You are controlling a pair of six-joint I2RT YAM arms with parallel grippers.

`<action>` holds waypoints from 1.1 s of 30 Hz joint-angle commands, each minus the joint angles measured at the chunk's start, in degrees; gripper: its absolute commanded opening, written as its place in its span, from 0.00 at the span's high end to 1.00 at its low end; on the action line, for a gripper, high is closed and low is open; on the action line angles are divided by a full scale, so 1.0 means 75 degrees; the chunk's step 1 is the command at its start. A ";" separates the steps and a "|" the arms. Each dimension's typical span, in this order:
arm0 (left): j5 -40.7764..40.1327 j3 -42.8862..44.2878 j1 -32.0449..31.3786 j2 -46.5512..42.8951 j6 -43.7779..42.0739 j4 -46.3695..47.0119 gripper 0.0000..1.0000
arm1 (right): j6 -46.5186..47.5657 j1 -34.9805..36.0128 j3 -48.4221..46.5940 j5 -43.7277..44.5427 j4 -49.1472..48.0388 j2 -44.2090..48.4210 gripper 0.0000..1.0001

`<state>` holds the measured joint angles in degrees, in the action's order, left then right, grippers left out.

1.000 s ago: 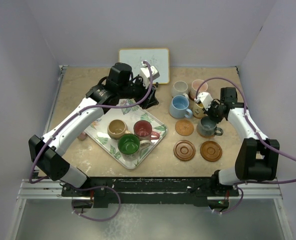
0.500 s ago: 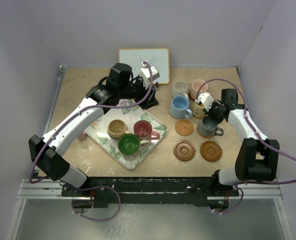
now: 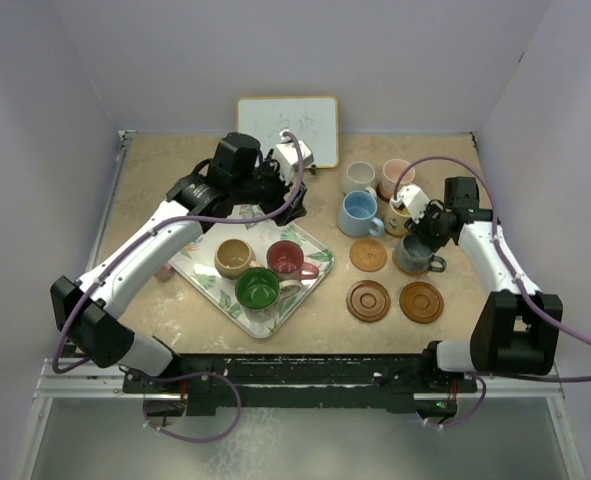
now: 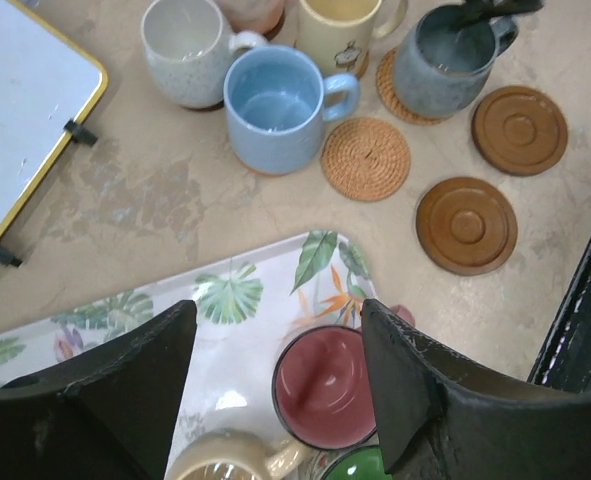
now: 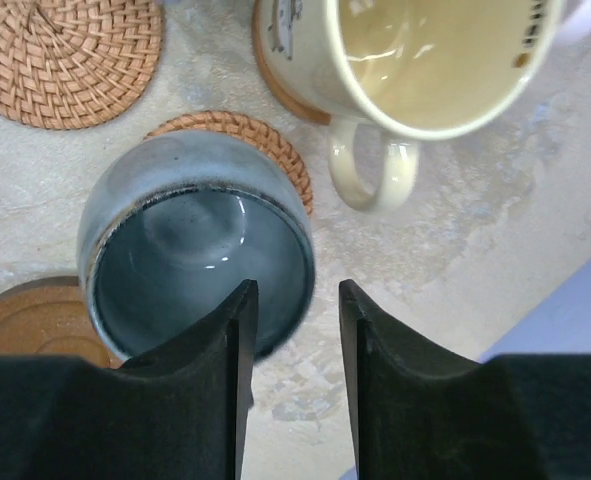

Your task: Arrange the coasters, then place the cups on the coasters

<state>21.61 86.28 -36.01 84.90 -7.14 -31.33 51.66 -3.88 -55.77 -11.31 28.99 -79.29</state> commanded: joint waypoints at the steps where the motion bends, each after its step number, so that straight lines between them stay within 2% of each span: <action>1: -0.0685 -0.0245 0.0038 -0.0420 -0.0549 -0.0586 0.35 | -0.0291 -0.0010 -0.0726 -0.0065 0.0546 0.0721 0.57; 6: -0.0851 -0.0840 0.0456 -0.0677 -0.0765 -0.0984 0.28 | -0.1100 0.0007 -0.1160 -0.0668 0.1103 0.1252 0.44; 12: -0.0759 -0.1387 0.0878 -0.0773 -0.0978 -0.1211 0.25 | -0.2105 0.0376 -0.1411 -0.1357 0.1437 0.1729 0.40; 18: -0.1083 -0.1766 0.0939 -0.0930 -0.1297 -0.1386 0.25 | -0.2978 0.1447 -0.1396 -0.1915 0.1265 0.2071 0.35; 26: -0.1272 -0.2188 0.1840 -0.1327 -0.1255 -0.1228 0.26 | -0.3773 0.2842 -0.1596 -0.2763 0.0517 0.1743 0.31; 33: -0.1515 -0.2409 0.2613 -0.1228 -0.1311 -0.1273 0.28 | -0.4023 0.3778 -0.1681 -0.2670 -0.0314 0.1513 0.31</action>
<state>11.75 68.77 -19.07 75.94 -15.66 -41.65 24.12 21.19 -65.69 -29.71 32.18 -67.64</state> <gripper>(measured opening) 0.731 0.692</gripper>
